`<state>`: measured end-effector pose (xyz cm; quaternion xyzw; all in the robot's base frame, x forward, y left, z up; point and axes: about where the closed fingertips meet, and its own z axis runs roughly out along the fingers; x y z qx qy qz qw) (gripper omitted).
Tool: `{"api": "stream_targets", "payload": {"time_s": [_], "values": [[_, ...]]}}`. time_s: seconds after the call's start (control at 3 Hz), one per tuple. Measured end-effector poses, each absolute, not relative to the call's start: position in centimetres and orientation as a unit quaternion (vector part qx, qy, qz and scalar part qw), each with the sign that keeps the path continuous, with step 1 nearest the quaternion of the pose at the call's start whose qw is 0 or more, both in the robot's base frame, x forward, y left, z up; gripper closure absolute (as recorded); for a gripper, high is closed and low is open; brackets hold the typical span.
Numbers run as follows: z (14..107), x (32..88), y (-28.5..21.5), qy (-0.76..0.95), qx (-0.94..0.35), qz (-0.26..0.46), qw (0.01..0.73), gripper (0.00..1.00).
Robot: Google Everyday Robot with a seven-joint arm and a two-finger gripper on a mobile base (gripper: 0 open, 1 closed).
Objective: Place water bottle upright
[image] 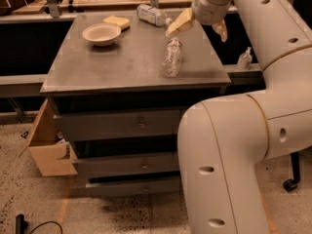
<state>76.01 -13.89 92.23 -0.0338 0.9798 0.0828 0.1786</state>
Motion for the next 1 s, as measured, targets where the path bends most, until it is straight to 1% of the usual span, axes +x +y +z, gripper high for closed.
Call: {"api": "stream_targets", "payload": {"time_s": [0.33, 1.0], "values": [[91.0, 77.7, -11.9, 0.982, 0.005, 0.071, 0.176, 0.00], [88.2, 80.1, -9.1, 0.983, 0.022, 0.048, 0.174, 0.00]]}}
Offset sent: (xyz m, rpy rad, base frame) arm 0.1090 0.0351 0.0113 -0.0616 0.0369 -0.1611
